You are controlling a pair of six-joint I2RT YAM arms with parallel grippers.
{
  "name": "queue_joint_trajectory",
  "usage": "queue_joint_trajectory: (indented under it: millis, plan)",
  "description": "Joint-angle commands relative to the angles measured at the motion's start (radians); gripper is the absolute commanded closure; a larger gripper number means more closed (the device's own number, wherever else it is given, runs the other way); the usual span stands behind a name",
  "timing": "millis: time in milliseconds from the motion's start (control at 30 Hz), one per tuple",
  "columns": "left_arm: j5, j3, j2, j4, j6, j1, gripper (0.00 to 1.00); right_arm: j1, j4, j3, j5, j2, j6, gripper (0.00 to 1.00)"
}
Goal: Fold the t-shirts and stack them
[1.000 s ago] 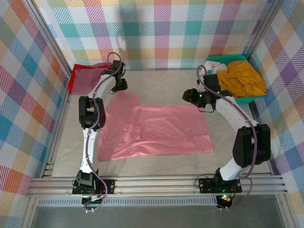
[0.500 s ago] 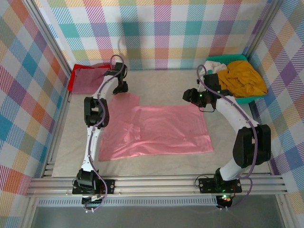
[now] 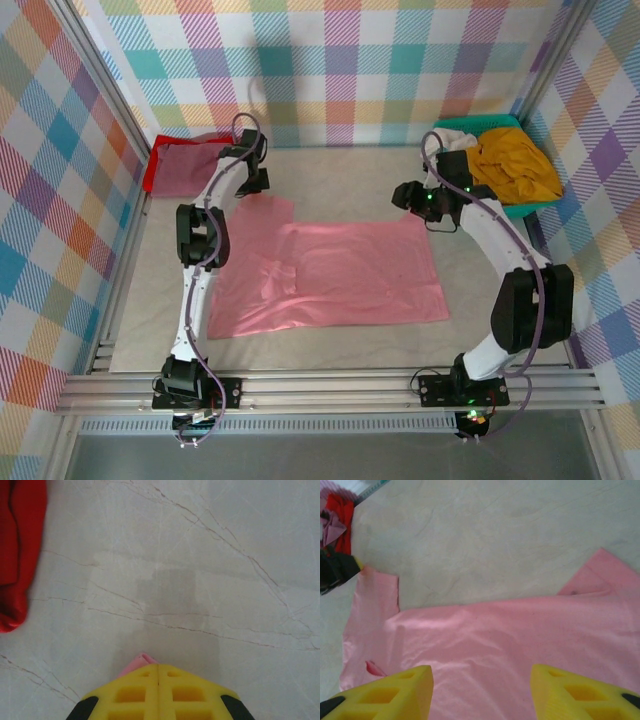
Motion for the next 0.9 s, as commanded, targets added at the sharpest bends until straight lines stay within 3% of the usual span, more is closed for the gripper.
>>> queue_joint_trajectory:
  millis: [0, 133, 267, 533, 733, 867]
  plan:
    - [-0.033, -0.043, -0.151, 0.020, 0.020, 0.012, 1.00, -0.019, -0.022, 0.045, -0.013, 0.056, -0.005, 0.46]
    - [-0.020, -0.085, -0.197, 0.042, 0.010, 0.018, 1.00, -0.019, 0.003, 0.042, -0.008, 0.082, 0.000, 0.43]
    - [-0.024, -0.084, -0.201, 0.042, -0.001, 0.022, 1.00, -0.022, -0.107, 0.148, 0.028, 0.178, -0.034, 0.46]
    - [0.008, -0.184, -0.260, 0.104, -0.010, 0.023, 1.00, -0.038, -0.272, 0.336, 0.298, 0.389, -0.046, 0.42]
    - [0.016, -0.231, -0.286, 0.137, -0.008, 0.023, 1.00, -0.039, -0.324, 0.457, 0.358, 0.532, -0.022, 0.42]
    - [0.028, -0.232, -0.284, 0.144, -0.008, 0.022, 1.00, -0.037, -0.353, 0.538, 0.323, 0.619, -0.029, 0.44]
